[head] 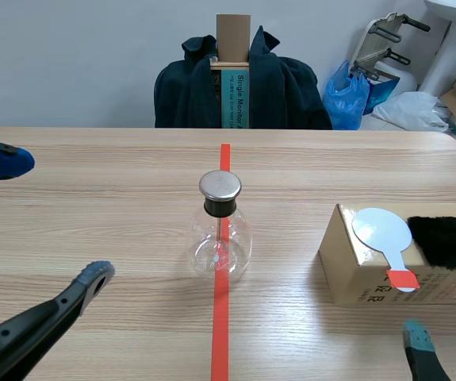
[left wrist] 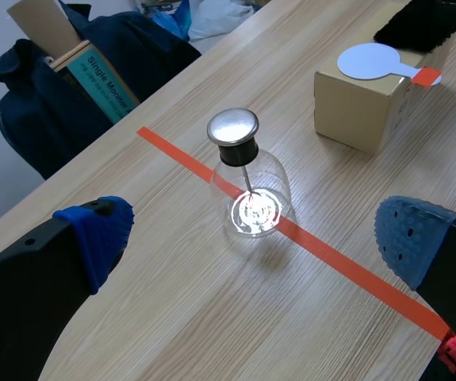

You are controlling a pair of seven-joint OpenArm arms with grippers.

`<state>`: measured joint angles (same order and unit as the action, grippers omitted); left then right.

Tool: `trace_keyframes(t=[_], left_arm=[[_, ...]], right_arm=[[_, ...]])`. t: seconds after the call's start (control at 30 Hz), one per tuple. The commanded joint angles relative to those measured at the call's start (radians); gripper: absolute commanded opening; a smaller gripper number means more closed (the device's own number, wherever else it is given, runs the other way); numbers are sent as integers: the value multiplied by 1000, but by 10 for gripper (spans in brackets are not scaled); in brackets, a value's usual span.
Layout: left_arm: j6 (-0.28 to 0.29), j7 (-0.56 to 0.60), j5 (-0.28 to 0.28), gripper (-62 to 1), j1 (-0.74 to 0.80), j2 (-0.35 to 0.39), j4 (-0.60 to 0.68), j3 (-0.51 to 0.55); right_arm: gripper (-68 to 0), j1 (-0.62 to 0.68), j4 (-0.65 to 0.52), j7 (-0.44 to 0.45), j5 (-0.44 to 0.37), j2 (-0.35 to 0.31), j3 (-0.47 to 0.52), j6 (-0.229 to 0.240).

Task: Do the electroscope experiment.
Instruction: 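Return to the home posture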

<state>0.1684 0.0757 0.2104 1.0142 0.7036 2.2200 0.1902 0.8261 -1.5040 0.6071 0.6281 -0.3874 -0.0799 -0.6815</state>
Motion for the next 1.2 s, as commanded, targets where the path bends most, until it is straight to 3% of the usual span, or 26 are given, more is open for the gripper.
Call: trace_keyframes(t=[0.0,0.1,0.23,0.43,0.63,0.77,0.9,1.07,1.17], left_arm=[[-1,13,6,14,-3,-5,16,-4],[-1,13,6,14,-3,-5,16,-4],[-1,13,6,14,-3,-5,16,-4],[-1,12,3,14,-3,-5,16,-4],[-1,9,3,14,-3,-5,16,-4],[-1,10,3,14,-3,-5,16,-4],[-1,10,3,14,-3,-5,16,-4],[-1,11,3,14,-3,-5,16,-4],[-1,13,3,14,-3,-5,16,-4]], right_arm=[[-111,23,-66,8,-40,-52,14,23],[-111,50,-156,-1,-141,-109,47,135],[-111,55,-286,-70,-321,-184,121,321],[-111,52,-486,-222,-605,-296,265,603],[-111,27,-619,-397,-821,-382,363,817],[-111,-13,-657,-513,-920,-427,362,903],[-111,-40,-686,-588,-1021,-478,362,960],[-111,-109,-698,-639,-1139,-492,357,987],[-111,-151,-698,-656,-1160,-479,330,986]])
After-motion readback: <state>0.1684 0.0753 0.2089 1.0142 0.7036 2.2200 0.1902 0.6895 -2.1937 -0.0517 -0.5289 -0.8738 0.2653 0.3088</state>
